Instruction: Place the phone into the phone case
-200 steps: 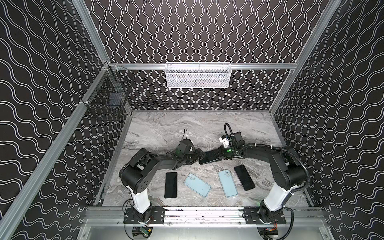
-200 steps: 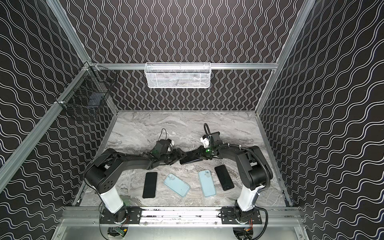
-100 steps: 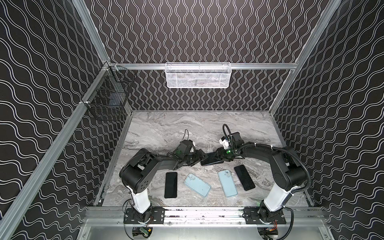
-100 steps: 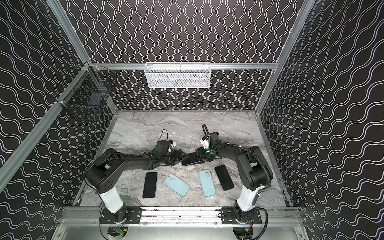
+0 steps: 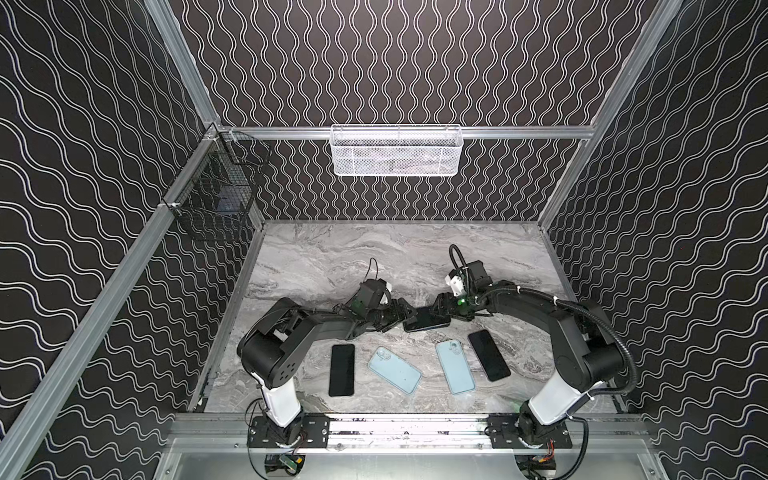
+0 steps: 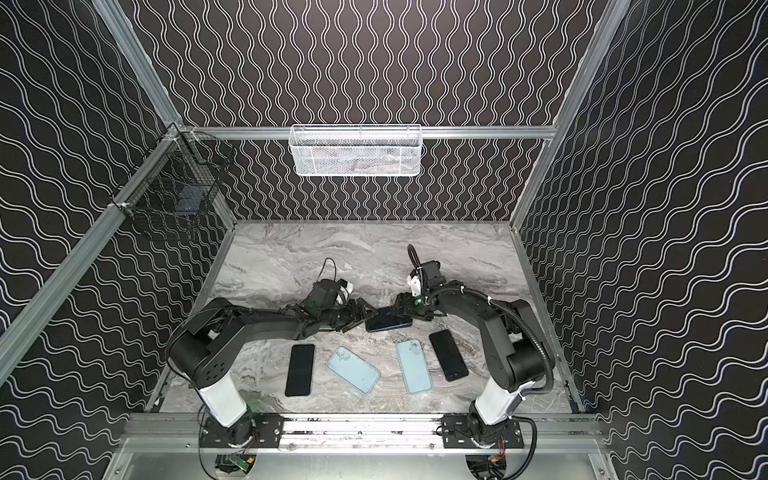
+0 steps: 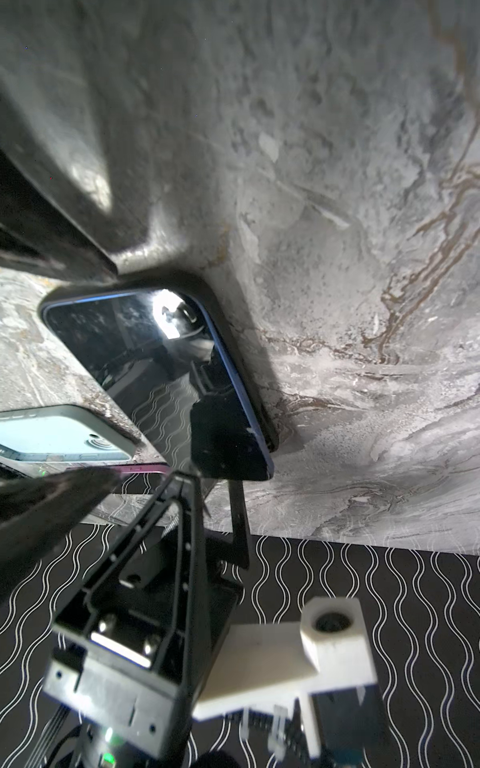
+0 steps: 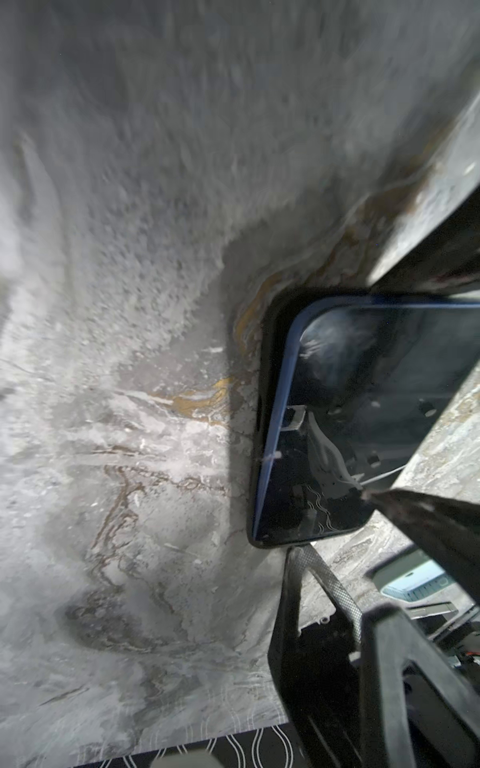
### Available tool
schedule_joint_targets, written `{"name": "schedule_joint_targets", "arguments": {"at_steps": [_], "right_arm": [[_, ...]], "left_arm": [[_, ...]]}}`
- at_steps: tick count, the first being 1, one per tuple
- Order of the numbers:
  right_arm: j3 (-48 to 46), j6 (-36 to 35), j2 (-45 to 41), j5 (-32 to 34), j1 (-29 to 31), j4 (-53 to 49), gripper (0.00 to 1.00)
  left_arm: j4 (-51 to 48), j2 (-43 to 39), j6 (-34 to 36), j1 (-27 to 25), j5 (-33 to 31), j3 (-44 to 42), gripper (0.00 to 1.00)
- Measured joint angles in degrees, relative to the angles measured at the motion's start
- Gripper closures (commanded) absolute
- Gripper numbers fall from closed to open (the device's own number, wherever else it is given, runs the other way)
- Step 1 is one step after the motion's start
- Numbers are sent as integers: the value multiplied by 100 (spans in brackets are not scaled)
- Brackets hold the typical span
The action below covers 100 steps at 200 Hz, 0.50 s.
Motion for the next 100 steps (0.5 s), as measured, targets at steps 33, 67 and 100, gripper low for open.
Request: {"name": "schedule_joint_targets", "arguments": {"at_steps": [33, 67, 100], "right_arm": [[-35, -2, -271, 74, -232, -72, 26], [-238, -31, -195, -33, -345, -24, 26], [-470, 20, -17, -420, -343, 201, 26]], "left_arm": [[0, -24, 2, 0, -2, 4, 25], [-4, -22, 2, 0, -4, -4, 23], [-11, 20, 2, 0, 0, -44, 15]]}}
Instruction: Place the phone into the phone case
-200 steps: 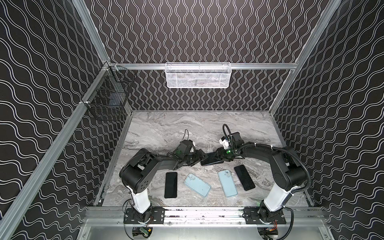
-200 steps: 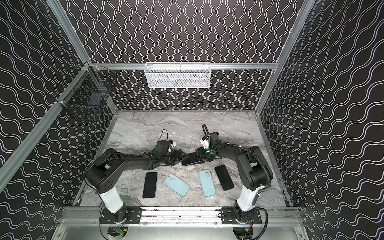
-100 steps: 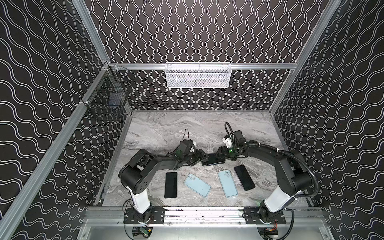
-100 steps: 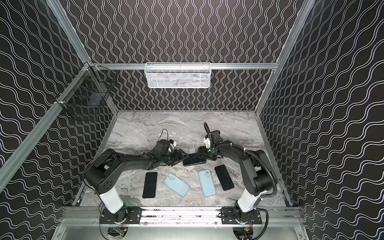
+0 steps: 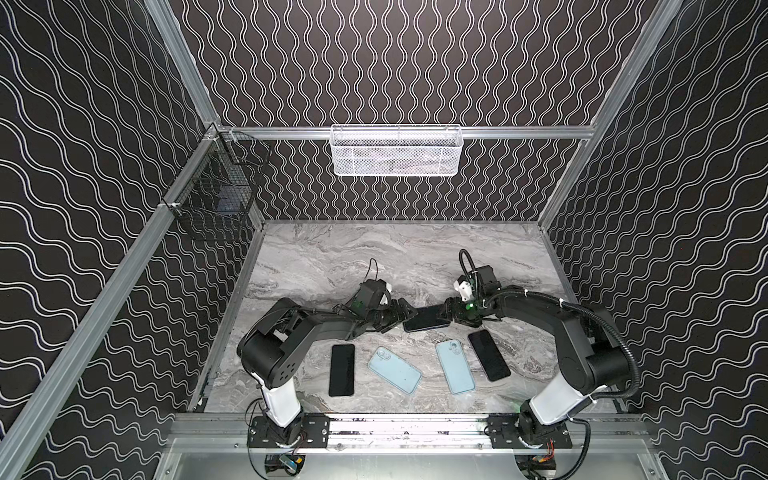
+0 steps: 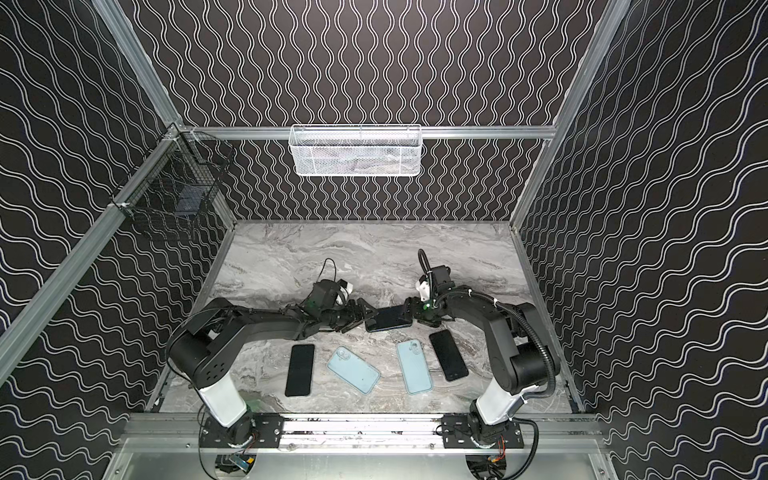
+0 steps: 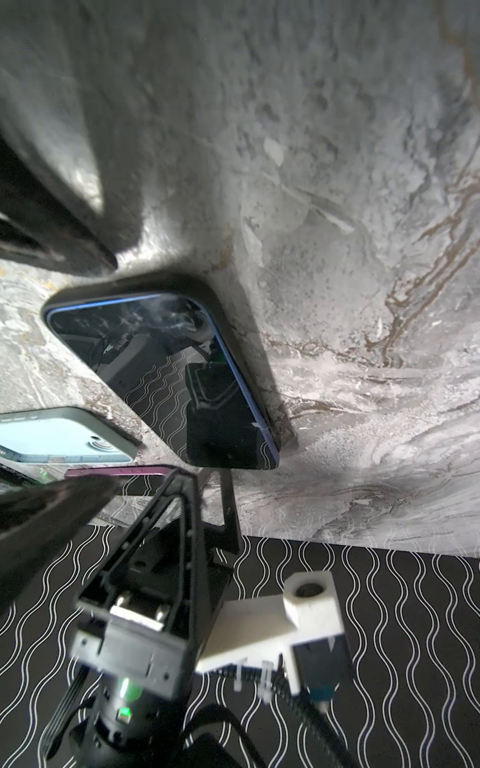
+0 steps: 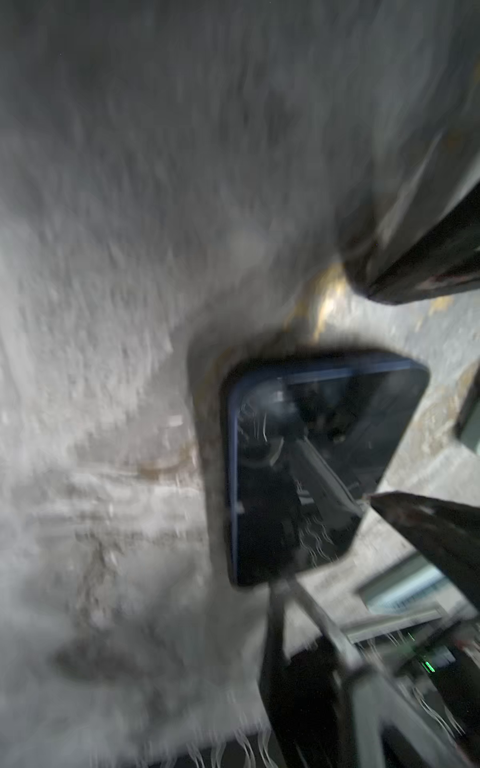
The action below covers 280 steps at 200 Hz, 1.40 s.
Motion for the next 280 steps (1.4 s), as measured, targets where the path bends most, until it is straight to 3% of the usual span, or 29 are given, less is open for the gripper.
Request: {"name": "schedule_joint_targets", "arguments": {"at_steps": [29, 93, 164, 280], "right_arm": [[-87, 81, 103, -330, 33, 420, 28], [-260, 286, 155, -361, 162, 949, 33], [-396, 382, 343, -157, 186, 1683, 35], [-404, 367, 531, -151, 223, 2258, 35]], "left_arm": [[20, 11, 0, 0, 59, -2, 8], [549, 131, -7, 24, 22, -125, 8], [1241, 195, -184, 33, -142, -413, 19], [1211, -122, -350, 39, -173, -590, 19]]}}
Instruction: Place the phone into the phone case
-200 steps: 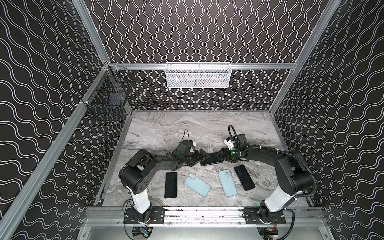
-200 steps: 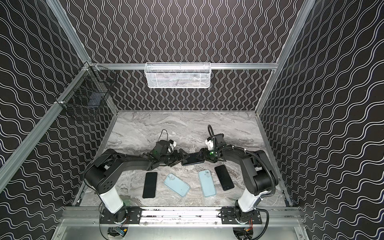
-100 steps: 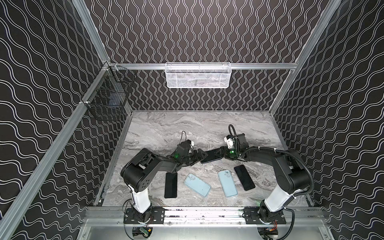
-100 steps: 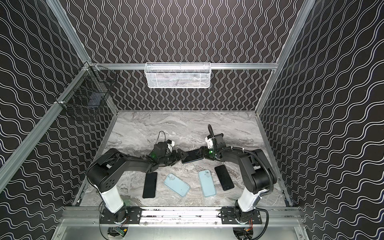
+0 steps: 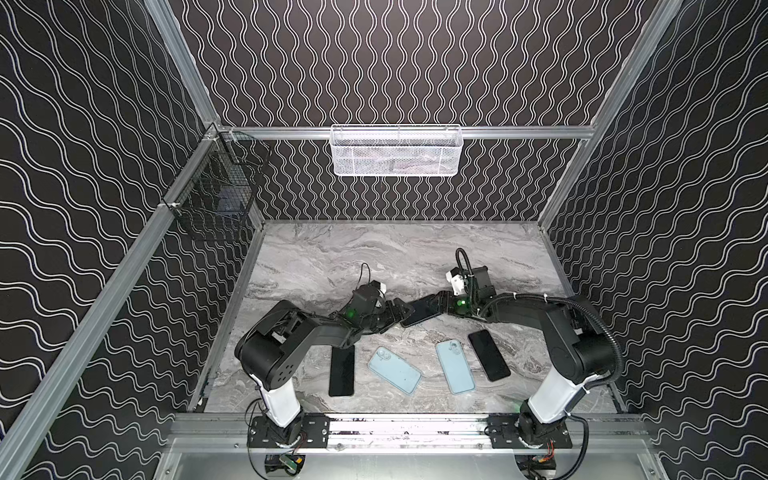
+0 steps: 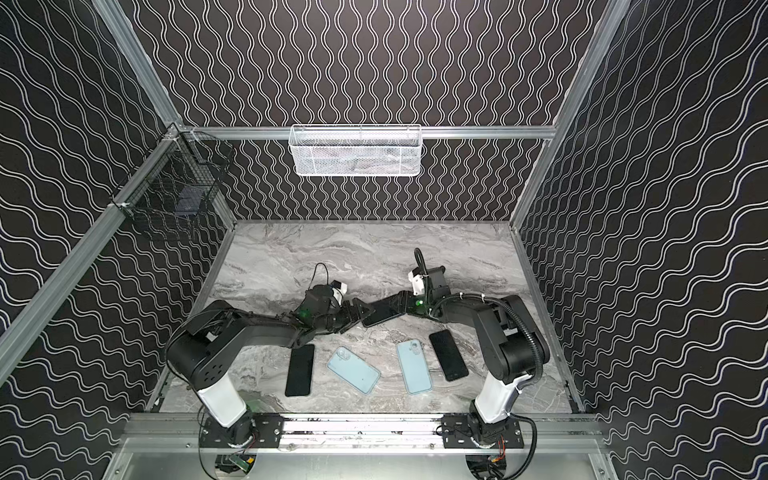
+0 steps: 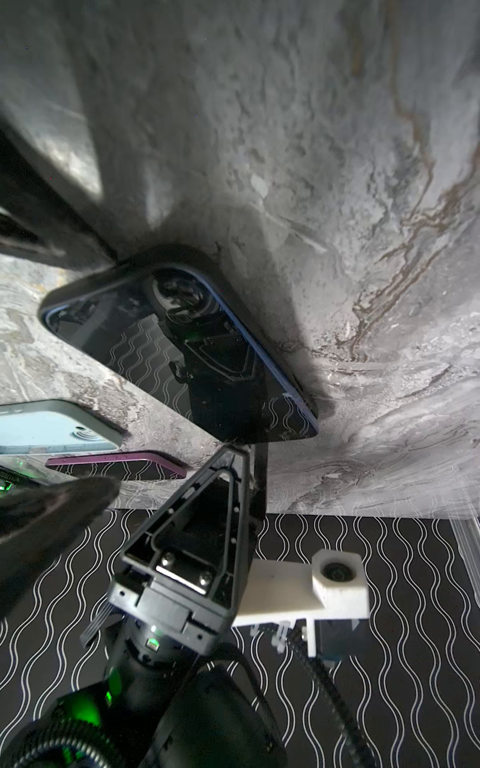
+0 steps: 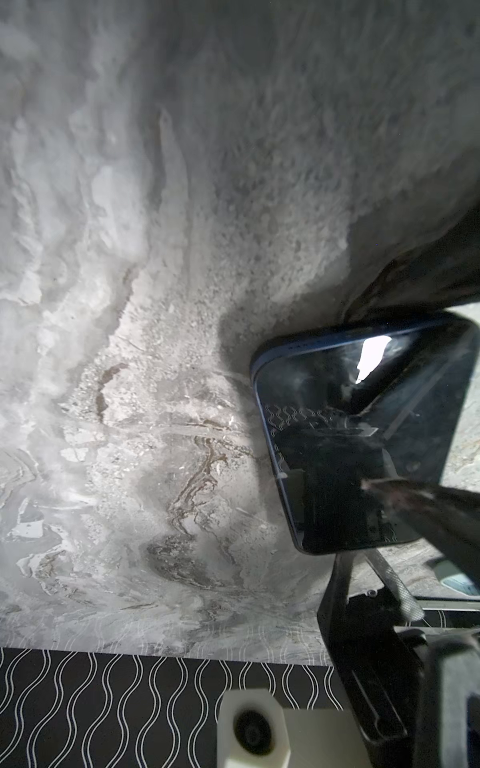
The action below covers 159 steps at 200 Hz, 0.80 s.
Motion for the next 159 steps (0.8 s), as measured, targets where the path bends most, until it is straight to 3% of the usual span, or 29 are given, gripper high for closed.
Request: {"name": "schedule_joint_targets", "arguments": {"at_steps": [40, 86, 159], "right_arm": [[-22, -2, -2, -11, 0, 46, 35], [-42, 13, 7, -509, 63, 2, 35], [-37, 15, 2, -629, 63, -85, 35]], "left_arm": [[31, -39, 0, 0, 2, -9, 20], [826, -63, -4, -24, 173, -98, 22], [835, -127, -17, -24, 173, -103, 37]]}}
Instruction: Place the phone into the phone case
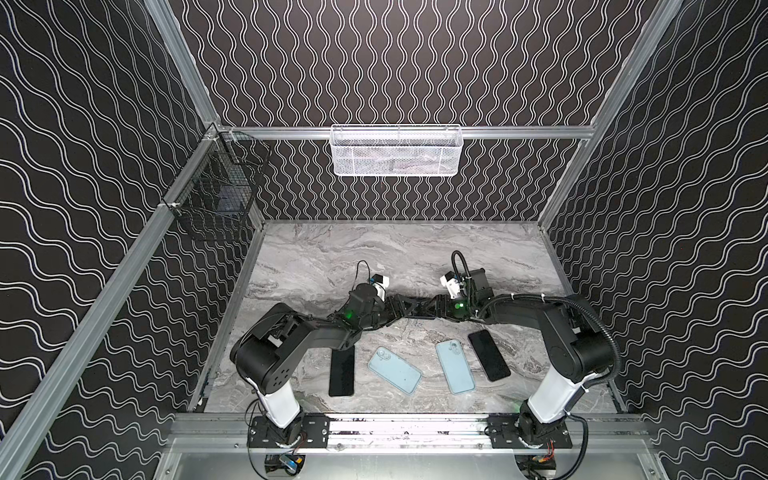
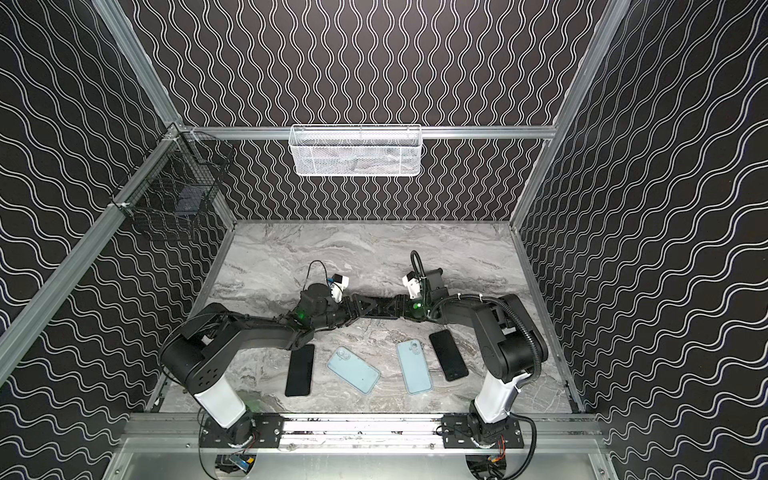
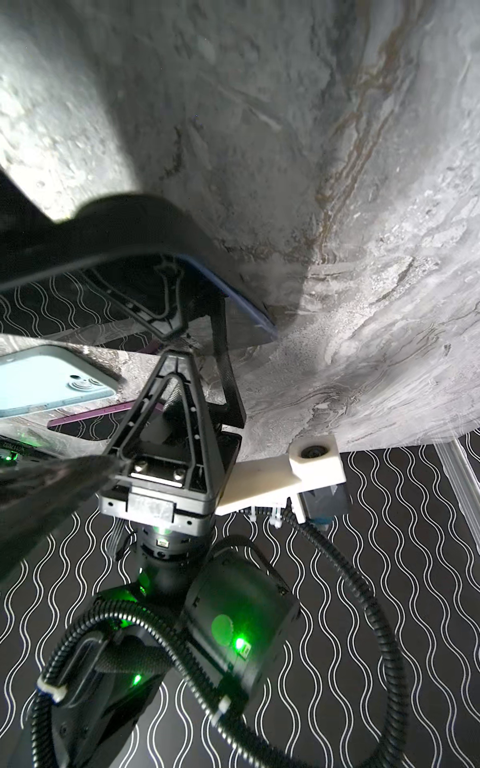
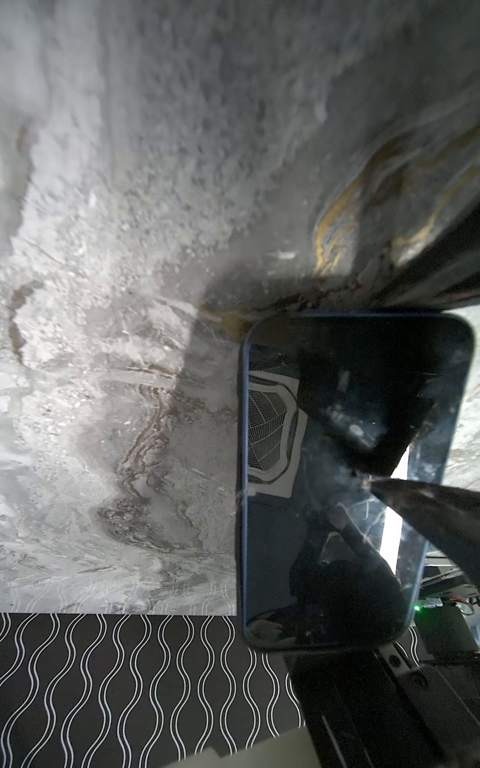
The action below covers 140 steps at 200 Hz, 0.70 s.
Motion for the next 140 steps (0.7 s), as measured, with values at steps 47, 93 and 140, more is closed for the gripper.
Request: {"name": "schedule_joint_targets", "arguments": {"at_steps": [47, 93, 140], "right_arm": [[50, 0, 11, -7, 0, -85, 36], [116, 0, 57, -59, -2, -131, 36], [153, 2, 103, -127, -2, -153, 36]], "left_arm": [[-146, 144, -2, 2, 68, 94, 46], [-299, 149, 0, 0, 94, 170, 66], [-490, 203, 4, 4, 101, 229, 85]]}}
